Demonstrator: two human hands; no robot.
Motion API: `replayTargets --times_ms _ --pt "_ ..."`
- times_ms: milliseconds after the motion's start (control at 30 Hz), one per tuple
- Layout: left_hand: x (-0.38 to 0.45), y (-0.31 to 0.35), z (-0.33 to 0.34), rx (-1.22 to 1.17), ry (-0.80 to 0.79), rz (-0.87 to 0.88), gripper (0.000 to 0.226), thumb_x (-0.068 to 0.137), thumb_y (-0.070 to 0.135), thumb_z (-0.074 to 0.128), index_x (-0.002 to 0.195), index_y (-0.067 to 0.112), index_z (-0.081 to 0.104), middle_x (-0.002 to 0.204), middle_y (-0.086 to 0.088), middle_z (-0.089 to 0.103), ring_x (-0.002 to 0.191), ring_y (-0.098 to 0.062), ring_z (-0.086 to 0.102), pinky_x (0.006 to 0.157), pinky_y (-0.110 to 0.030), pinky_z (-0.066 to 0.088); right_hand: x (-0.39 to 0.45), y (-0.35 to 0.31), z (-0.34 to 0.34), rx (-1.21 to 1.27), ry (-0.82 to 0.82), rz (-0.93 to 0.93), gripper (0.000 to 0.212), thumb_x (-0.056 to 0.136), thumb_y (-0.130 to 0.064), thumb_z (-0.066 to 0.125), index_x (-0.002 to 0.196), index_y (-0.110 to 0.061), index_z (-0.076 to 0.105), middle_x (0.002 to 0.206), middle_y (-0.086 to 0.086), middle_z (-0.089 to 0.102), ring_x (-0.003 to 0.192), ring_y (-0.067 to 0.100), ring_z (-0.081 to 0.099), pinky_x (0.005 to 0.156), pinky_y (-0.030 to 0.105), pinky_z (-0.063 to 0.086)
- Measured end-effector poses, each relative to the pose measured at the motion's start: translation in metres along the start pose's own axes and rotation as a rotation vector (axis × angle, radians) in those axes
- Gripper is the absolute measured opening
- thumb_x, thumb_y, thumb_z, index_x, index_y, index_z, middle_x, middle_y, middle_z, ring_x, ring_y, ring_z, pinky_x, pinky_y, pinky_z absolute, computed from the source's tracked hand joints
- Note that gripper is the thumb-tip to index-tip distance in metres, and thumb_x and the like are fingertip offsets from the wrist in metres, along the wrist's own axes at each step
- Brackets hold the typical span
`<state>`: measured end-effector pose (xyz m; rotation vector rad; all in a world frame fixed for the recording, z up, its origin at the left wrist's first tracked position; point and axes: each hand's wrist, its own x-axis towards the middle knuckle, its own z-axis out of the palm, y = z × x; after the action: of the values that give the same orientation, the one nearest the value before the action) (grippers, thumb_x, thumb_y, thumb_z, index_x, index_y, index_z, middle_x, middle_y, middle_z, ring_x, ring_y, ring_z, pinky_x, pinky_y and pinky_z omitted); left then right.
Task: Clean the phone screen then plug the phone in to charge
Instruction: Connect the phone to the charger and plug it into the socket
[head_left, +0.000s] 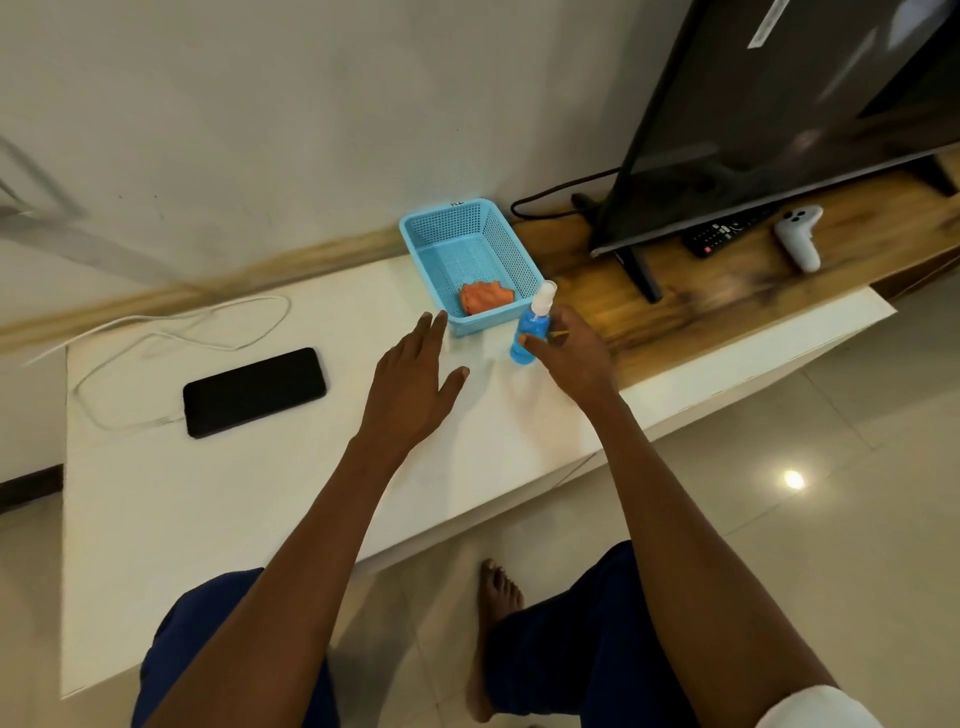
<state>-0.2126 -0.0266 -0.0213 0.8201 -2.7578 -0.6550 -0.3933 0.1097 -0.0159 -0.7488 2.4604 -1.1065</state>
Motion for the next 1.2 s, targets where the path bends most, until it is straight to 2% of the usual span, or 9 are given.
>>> replayTargets --times_ms 133,333,433,567,700,800,933,1033,1200 --pt "0.010 0.003 0.001 0.065 -0.024 0.023 0.073 0.099 0.049 0.045 0.157 0.016 0.017 0.164 -0.009 0.019 0.145 -0.028 0.033 0.116 -0.043 0.031 0.000 -0.006 -0.007 0.032 0.066 0.005 0.049 0.091 -0.049 0.064 0.129 -0.020 0.055 0.111 -0.006 0.063 0.095 0.012 0.060 0.072 0.022 0.047" --pt "0.011 0.002 0.008 0.110 -0.082 -0.014 0.073 0.099 0.049 0.043 0.157 0.014 0.016 0.165 -0.006 0.016 0.145 -0.028 0.030 0.117 -0.043 0.027 0.036 -0.050 -0.011 0.239 0.160 -0.048 0.042 0.092 -0.043 0.065 0.125 -0.018 0.057 0.120 0.000 0.066 0.104 0.015 0.065 0.093 0.036 0.056" --pt "0.013 0.004 0.008 0.103 -0.077 -0.020 0.074 0.099 0.050 0.043 0.158 0.014 0.015 0.165 -0.005 0.015 0.146 -0.027 0.029 0.117 -0.042 0.027 0.075 -0.071 -0.004 0.109 0.174 -0.069 0.039 0.091 -0.046 0.066 0.118 -0.018 0.060 0.109 -0.001 0.068 0.093 0.014 0.065 0.082 0.031 0.055" --pt "0.016 0.006 0.010 0.097 -0.082 -0.038 0.074 0.100 0.049 0.043 0.158 0.016 0.012 0.166 -0.004 0.012 0.147 -0.026 0.027 0.117 -0.043 0.027 0.122 -0.079 0.017 -0.079 0.117 -0.110 0.038 0.093 -0.042 0.064 0.121 -0.016 0.058 0.110 0.001 0.067 0.086 0.012 0.057 0.065 0.020 0.037" --pt "0.016 0.003 0.011 0.108 -0.090 -0.037 0.075 0.100 0.049 0.041 0.158 0.017 0.008 0.166 -0.003 0.008 0.148 -0.026 0.025 0.118 -0.044 0.026 0.149 -0.079 0.032 -0.134 0.071 -0.129 0.039 0.094 -0.040 0.063 0.124 -0.016 0.054 0.114 0.003 0.064 0.089 0.015 0.057 0.062 0.020 0.036" --pt "0.015 0.003 0.012 0.111 -0.082 -0.040 0.075 0.100 0.050 0.041 0.158 0.017 0.006 0.166 -0.003 0.007 0.148 -0.026 0.025 0.117 -0.042 0.027 0.166 -0.081 0.034 -0.103 0.067 -0.107 0.039 0.094 -0.035 0.065 0.125 -0.013 0.054 0.115 0.007 0.064 0.095 0.021 0.062 0.068 0.024 0.044" --pt "0.019 0.004 0.015 0.072 -0.068 -0.059 0.074 0.100 0.048 0.043 0.158 0.017 0.009 0.166 -0.002 0.009 0.148 -0.024 0.026 0.118 -0.043 0.027 0.184 -0.082 0.036 -0.091 0.043 -0.067 0.035 0.096 -0.030 0.063 0.124 -0.009 0.056 0.113 0.012 0.065 0.078 0.013 0.058 0.058 0.015 0.042" --pt "0.021 0.004 0.014 0.054 -0.056 -0.072 0.072 0.100 0.048 0.043 0.158 0.017 0.012 0.166 -0.002 0.011 0.148 -0.023 0.026 0.119 -0.043 0.027 0.188 -0.083 0.040 -0.205 0.064 -0.080 0.043 0.094 -0.036 0.065 0.129 -0.012 0.056 0.120 0.009 0.062 0.091 0.017 0.060 0.071 0.026 0.046" --pt "0.023 0.005 0.011 0.043 -0.057 -0.075 0.072 0.100 0.048 0.044 0.158 0.018 0.013 0.166 -0.002 0.011 0.148 -0.023 0.027 0.119 -0.043 0.027 0.187 -0.080 0.047 -0.351 0.100 -0.115 0.051 0.094 -0.045 0.062 0.135 -0.017 0.050 0.124 0.009 0.053 0.098 0.018 0.055 0.072 0.026 0.040"
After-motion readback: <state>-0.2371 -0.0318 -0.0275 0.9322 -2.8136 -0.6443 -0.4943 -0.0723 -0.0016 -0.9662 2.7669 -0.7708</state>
